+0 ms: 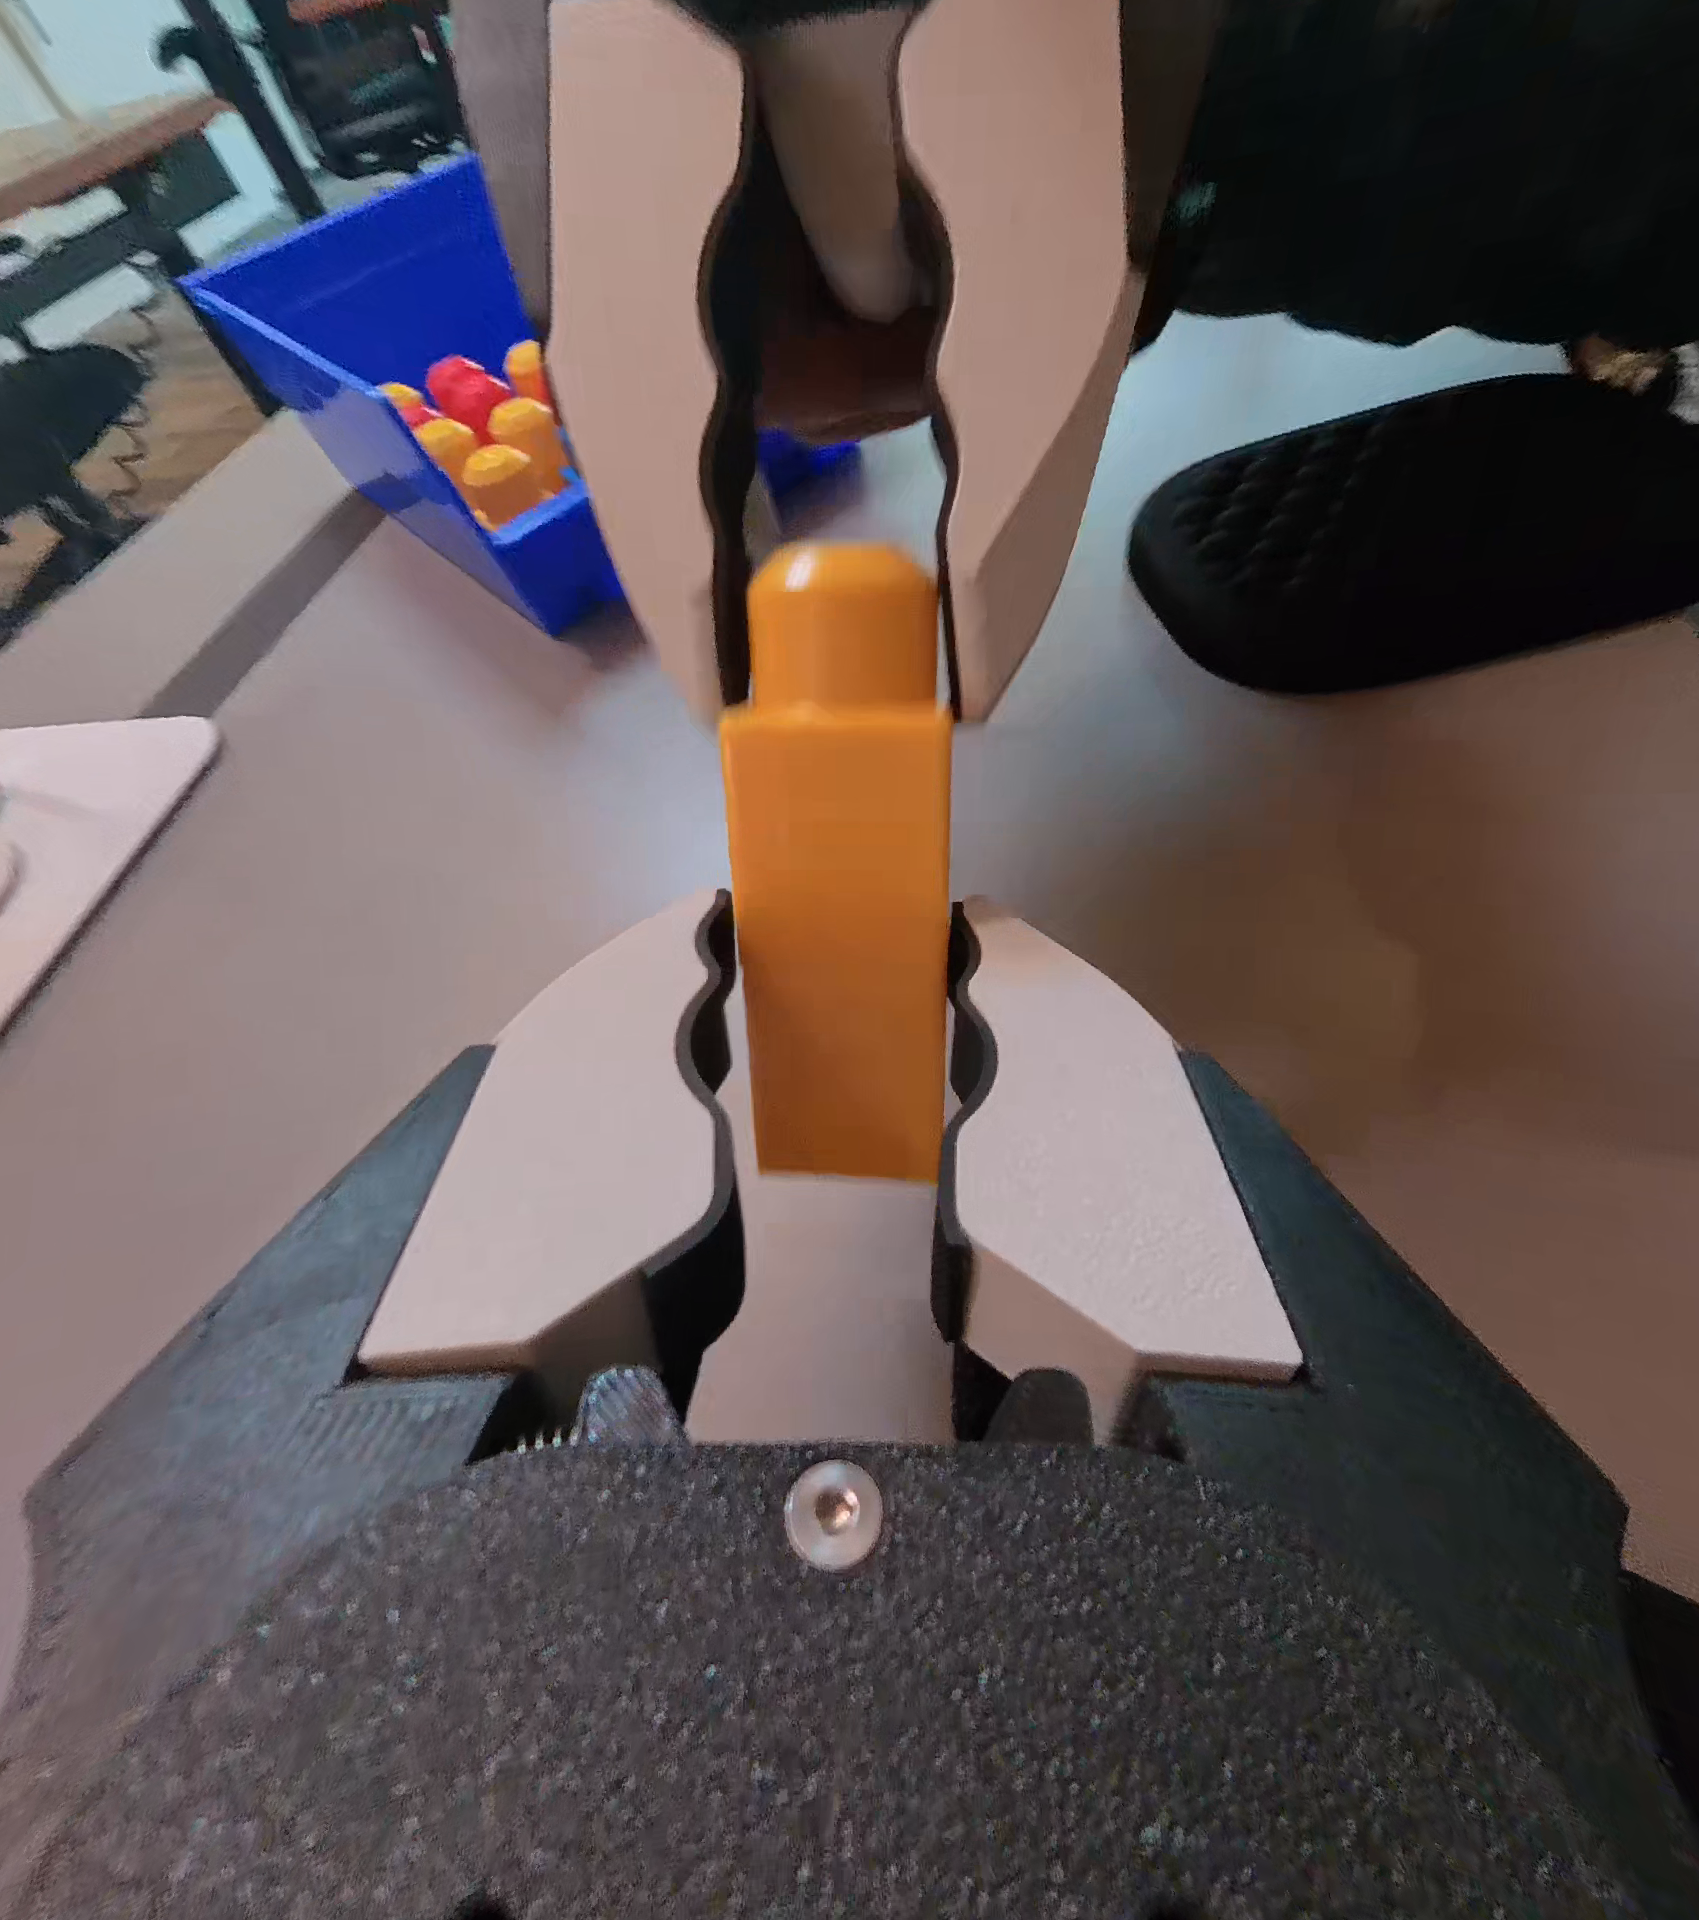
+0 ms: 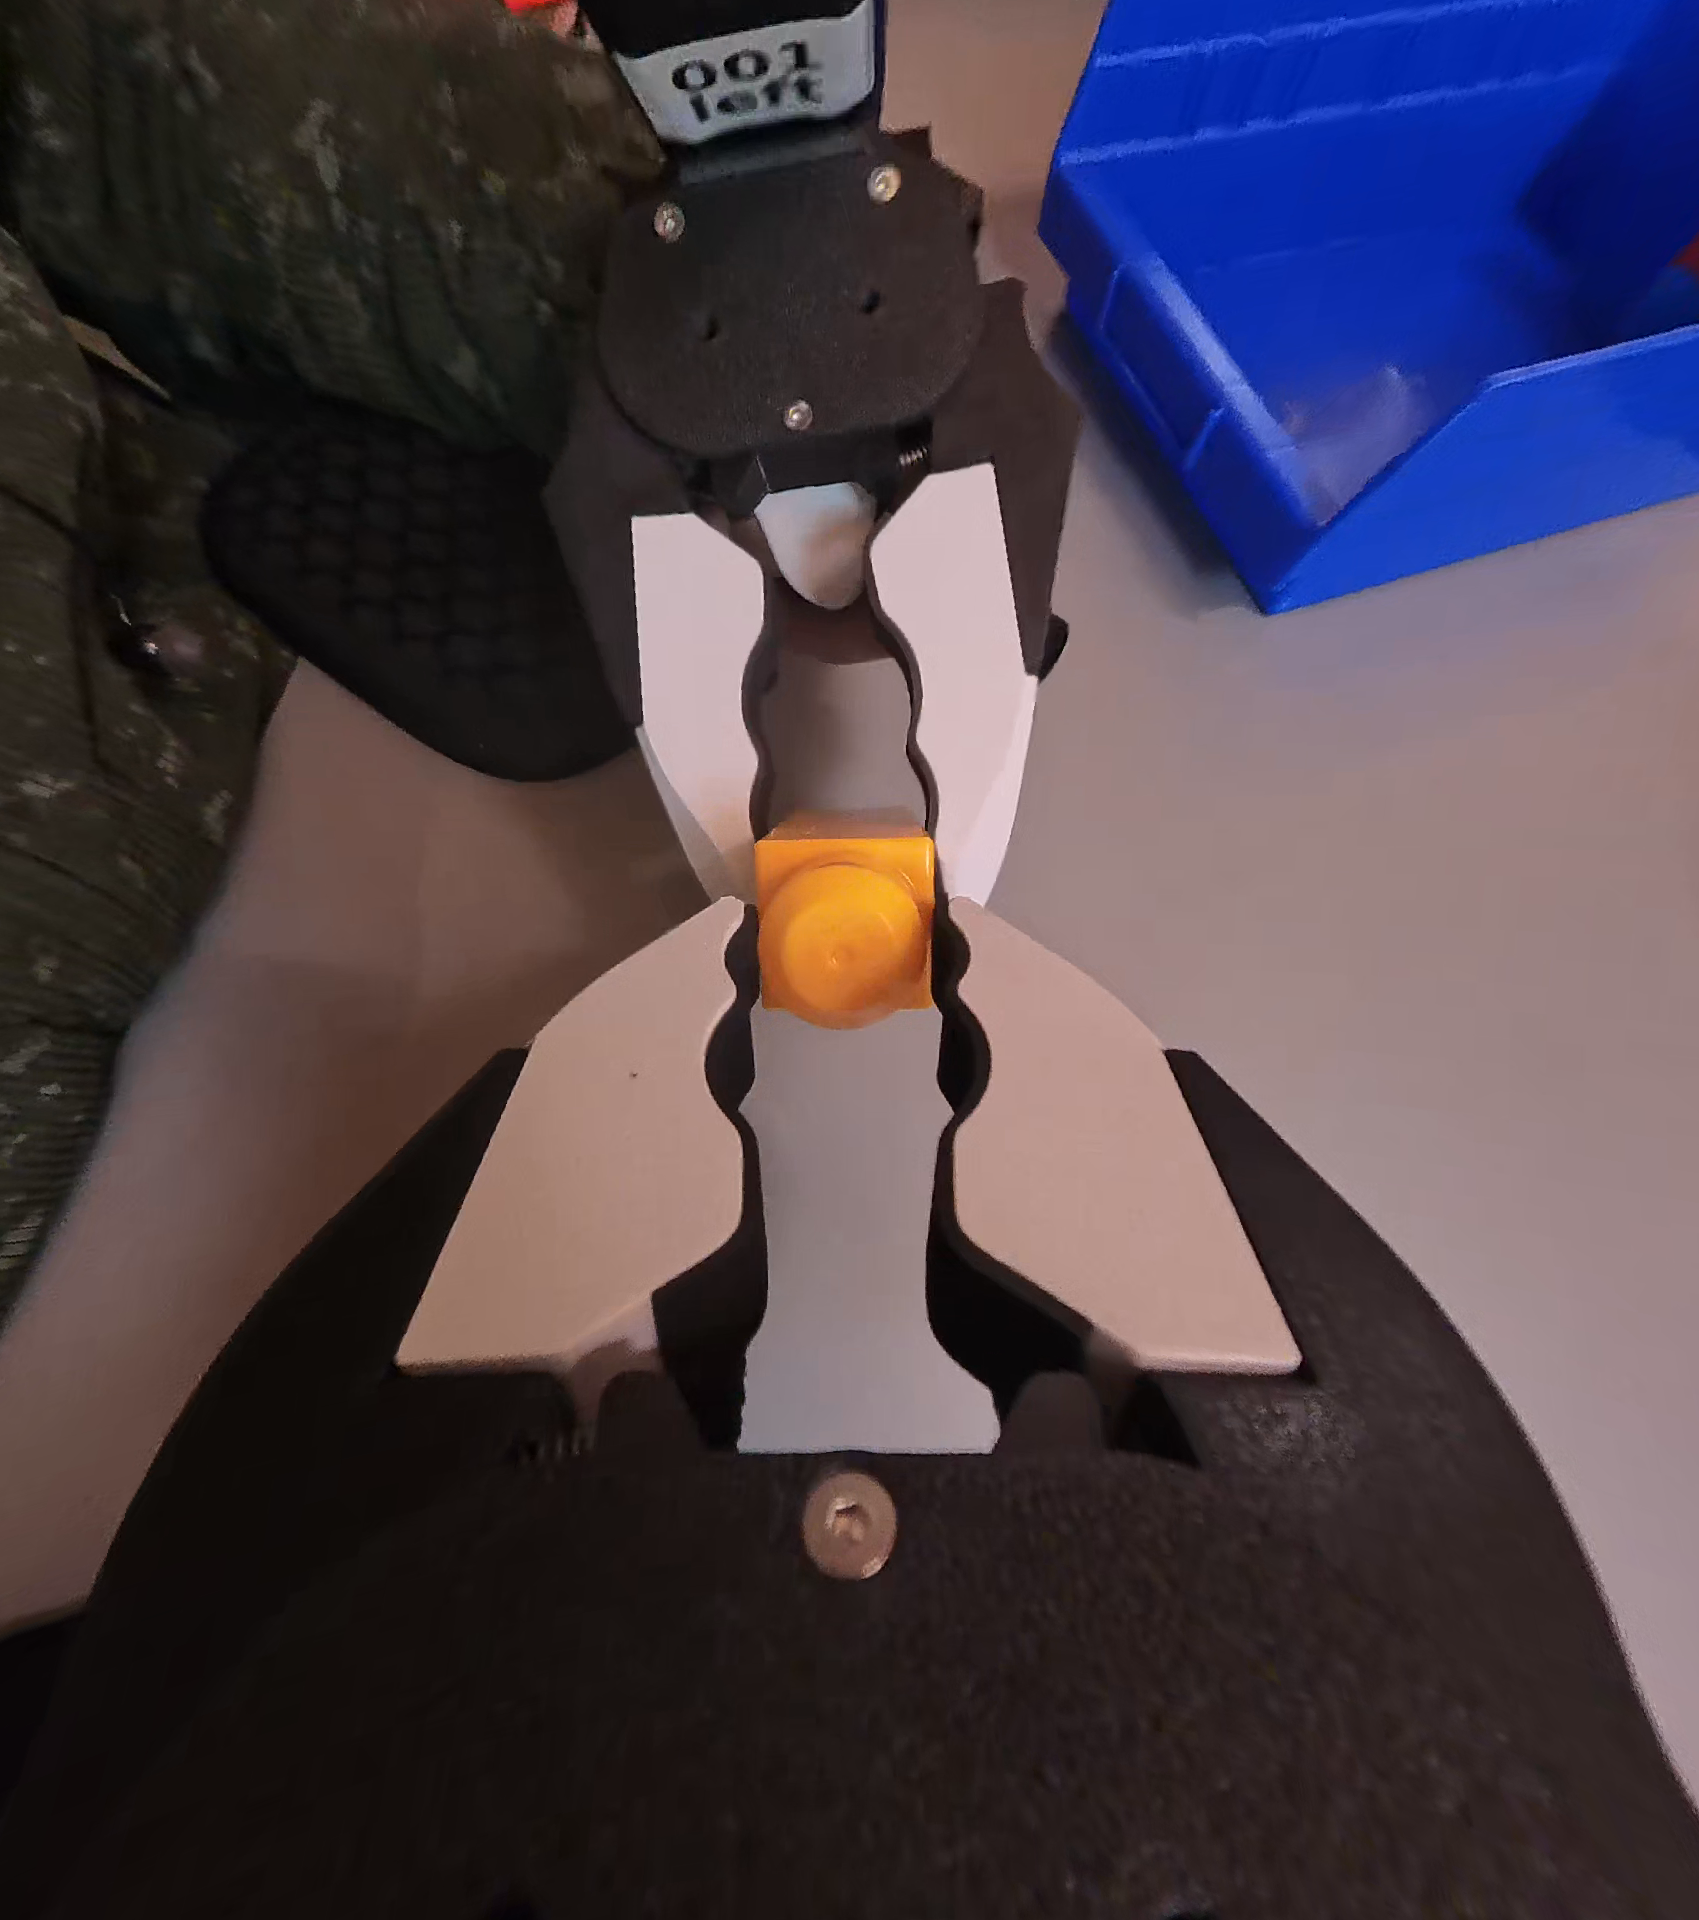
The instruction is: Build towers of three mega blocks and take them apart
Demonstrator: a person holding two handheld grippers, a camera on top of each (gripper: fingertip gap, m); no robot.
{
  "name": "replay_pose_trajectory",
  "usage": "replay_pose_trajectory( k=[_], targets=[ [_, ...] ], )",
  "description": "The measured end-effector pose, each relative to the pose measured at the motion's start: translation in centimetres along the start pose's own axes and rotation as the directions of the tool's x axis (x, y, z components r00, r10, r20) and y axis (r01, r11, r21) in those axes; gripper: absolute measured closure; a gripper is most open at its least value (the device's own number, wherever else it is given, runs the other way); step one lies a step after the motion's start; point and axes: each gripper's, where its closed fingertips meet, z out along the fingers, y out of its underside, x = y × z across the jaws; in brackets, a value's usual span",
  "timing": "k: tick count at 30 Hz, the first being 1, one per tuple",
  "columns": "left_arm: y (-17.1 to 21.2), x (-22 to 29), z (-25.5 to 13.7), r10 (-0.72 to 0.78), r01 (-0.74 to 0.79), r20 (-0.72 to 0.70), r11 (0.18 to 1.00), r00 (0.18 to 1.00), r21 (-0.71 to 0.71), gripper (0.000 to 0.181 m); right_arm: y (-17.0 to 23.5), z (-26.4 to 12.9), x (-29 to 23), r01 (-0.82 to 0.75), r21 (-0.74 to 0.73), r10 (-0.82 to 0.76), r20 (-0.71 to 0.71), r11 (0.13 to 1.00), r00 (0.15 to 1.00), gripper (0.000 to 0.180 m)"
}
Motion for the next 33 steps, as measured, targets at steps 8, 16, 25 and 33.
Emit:
replay_pose_trajectory(
  k=[8,16,25,33],
  targets=[
    [-2.0,-0.6,-1.0,-0.012,0.011,0.016,0.997,1.000,0.081,0.145,-1.7,-6.5,1.1,-0.013,0.081,0.016,-0.039,0.997,0.999,0.151],
    [0.8,-1.8,-1.1,-0.051,0.051,0.028,0.999,0.998,0.000,0.145,-2.8,-17.7,6.3,-0.028,0.157,0.064,-0.228,0.987,0.971,0.180],
    [0.4,-1.5,-1.1,-0.042,0.042,0.022,0.999,0.999,0.010,0.145,-0.4,-14.2,6.3,-0.037,0.110,0.060,-0.216,0.993,0.975,0.170],
    [0.5,-1.5,-1.1,-0.043,0.043,0.020,0.999,0.999,0.002,0.145,-0.2,-10.2,5.3,-0.035,0.095,0.048,-0.142,0.995,0.989,0.143]
  ],
)
